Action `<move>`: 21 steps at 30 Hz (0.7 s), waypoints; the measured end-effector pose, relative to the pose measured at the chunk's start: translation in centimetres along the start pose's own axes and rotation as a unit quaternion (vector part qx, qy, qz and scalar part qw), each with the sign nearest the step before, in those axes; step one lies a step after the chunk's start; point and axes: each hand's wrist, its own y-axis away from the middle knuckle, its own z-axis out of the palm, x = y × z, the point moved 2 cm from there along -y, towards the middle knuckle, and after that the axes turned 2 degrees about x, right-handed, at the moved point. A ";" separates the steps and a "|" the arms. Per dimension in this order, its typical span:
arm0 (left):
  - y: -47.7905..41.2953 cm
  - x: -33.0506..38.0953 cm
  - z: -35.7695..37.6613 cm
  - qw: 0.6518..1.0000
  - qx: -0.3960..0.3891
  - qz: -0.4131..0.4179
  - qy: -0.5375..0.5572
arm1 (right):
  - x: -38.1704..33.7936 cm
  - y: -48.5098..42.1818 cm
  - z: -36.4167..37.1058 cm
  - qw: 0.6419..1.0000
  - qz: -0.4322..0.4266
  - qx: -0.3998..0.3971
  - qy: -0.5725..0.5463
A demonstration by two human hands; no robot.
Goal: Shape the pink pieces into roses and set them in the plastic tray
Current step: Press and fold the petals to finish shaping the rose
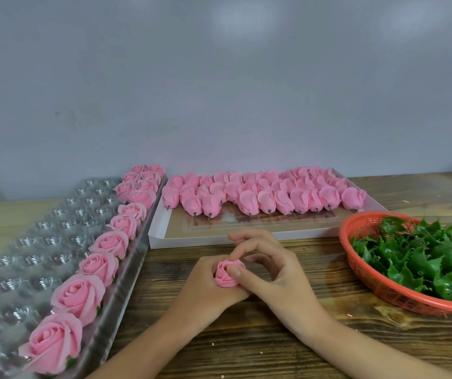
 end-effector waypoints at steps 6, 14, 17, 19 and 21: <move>0.1 0.3 -0.1 1.000 0.000 0.011 0.003 | -0.1 -0.1 0.0 1.000 0.009 -0.001 0.001; -0.3 -0.8 0.3 0.998 -0.007 -0.025 -0.053 | -0.5 0.2 0.3 0.999 -0.022 -0.044 0.018; -0.3 -0.8 0.3 0.998 -0.008 -0.021 -0.055 | -0.5 0.2 0.4 0.998 -0.026 -0.052 0.012; -0.2 -0.7 0.3 0.999 -0.012 -0.020 -0.042 | -0.5 0.2 0.4 0.998 -0.026 -0.055 0.012; -0.2 -0.7 0.3 0.999 -0.015 -0.022 -0.035 | -0.6 0.2 0.4 0.998 -0.024 -0.056 0.013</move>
